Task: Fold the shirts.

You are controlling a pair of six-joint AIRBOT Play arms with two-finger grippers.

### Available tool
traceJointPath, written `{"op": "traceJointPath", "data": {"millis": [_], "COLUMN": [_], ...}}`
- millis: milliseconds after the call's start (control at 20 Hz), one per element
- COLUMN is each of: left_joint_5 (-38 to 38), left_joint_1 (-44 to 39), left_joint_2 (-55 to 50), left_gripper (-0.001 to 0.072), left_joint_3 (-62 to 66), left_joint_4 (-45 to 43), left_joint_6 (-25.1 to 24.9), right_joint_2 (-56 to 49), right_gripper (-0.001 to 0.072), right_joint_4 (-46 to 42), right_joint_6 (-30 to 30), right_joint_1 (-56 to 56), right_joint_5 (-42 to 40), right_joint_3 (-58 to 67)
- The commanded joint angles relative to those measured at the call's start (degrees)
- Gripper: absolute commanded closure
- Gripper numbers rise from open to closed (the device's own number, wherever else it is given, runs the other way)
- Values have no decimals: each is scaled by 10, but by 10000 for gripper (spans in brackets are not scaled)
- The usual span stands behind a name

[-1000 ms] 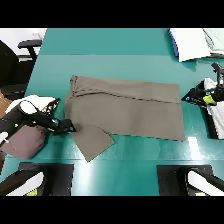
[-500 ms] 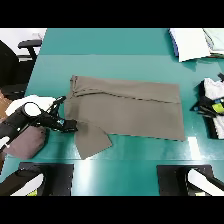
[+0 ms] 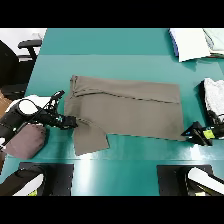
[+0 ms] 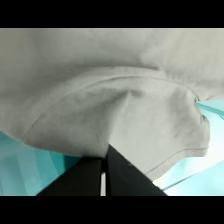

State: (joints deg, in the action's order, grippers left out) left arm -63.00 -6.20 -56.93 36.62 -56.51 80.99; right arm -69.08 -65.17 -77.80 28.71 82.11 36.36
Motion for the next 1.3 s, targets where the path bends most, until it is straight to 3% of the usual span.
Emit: {"op": "traceJointPath", "data": {"millis": [0, 100, 200, 450, 550, 650, 800, 1050, 1250], "left_joint_5": [-19, -66, -82, -226, -256, -230, -128, 10, 85], "left_joint_1": [0, 0, 0, 0, 0, 0, 0, 0, 0], "left_joint_2": [1, 3, 39, 183, 203, 201, 168, 5, -123], "left_gripper": [682, 684, 685, 684, 684, 685, 684, 682, 682], "left_joint_3": [1, 11, 15, 17, 37, 56, 59, 144, 226], "left_joint_4": [-2, -27, -50, -88, -88, -90, -98, -129, -143], "left_joint_6": [-3, -4, 15, 68, 75, 74, 49, 9, -1], "right_joint_2": [-22, -10, 27, 170, 221, 242, 202, 14, -140], "right_gripper": [413, 595, 697, 698, 698, 699, 699, 698, 697], "right_joint_4": [10, 7, -4, -101, -115, -109, -99, -78, -6], "right_joint_6": [8, 8, 8, 7, -5, -7, -6, -7, -8], "right_joint_1": [-47, -76, -95, -117, -117, -118, -129, -208, -226], "right_joint_5": [-25, -24, -16, 97, 106, 104, 64, -7, -23], "right_joint_3": [-18, 3, 22, 50, 65, 87, 135, 269, 376]}}
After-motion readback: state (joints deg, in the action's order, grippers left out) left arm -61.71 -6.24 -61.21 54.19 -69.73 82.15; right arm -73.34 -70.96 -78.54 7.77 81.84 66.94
